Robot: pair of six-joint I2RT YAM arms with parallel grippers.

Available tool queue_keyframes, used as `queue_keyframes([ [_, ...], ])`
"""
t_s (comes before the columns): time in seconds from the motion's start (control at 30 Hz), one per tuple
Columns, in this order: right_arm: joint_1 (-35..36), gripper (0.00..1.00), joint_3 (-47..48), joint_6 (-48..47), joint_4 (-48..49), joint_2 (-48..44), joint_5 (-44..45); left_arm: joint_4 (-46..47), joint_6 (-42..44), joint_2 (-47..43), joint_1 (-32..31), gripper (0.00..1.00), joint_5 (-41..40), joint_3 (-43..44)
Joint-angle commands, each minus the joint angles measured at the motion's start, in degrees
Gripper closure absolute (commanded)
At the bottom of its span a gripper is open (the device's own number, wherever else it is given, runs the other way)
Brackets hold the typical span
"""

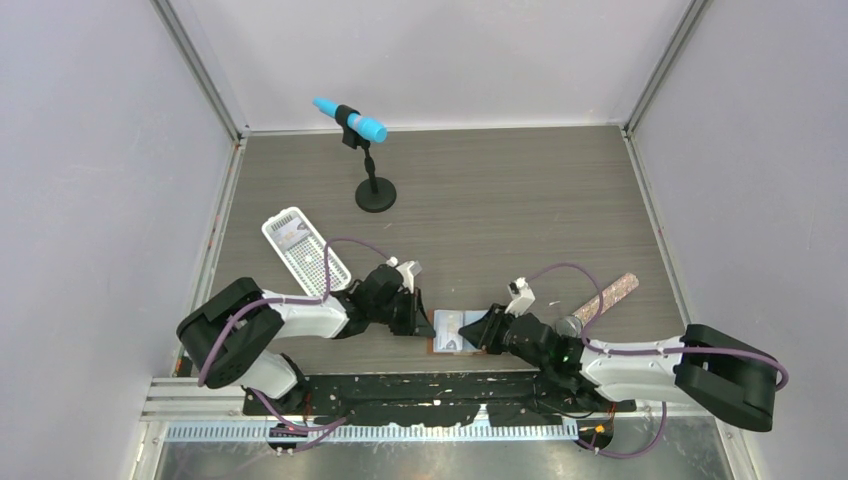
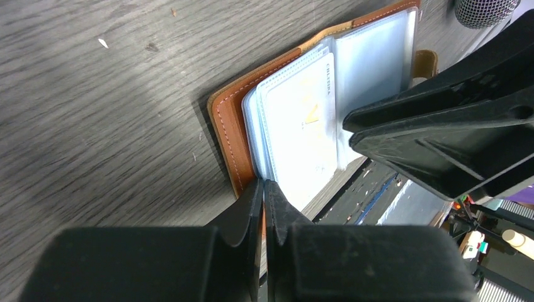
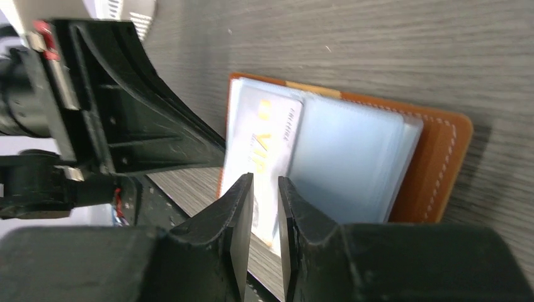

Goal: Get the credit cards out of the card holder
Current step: Remove the credit card from the card holder.

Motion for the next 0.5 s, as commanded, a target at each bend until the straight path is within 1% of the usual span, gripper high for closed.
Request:
queue_keyframes([
  [0.0, -1.26, 0.72, -2.8, 0.79, 6.3, -2.84, -0.01, -3.73, 0.97, 1.69, -1.21, 0.95, -2.14, -0.31],
  [0.17, -1.85, 0.72, -2.47, 0.36, 5.39, -3.38, -0.76, -4.17, 0.94, 1.95, -1.54, 0.95, -2.28, 0.1],
  [0.23, -1.92, 0.72, -1.91, 0.45, 2.85, -3.54, -0.51, -4.4, 0.85, 1.94, -1.67, 0.94, -2.59, 0.1],
  [0.47, -1.94, 0.69, 4.45, -0.67, -12.14, -3.74, 0.1, -8.82, 0.17, -1.23, -1.85, 0.95, -7.5, -1.01],
])
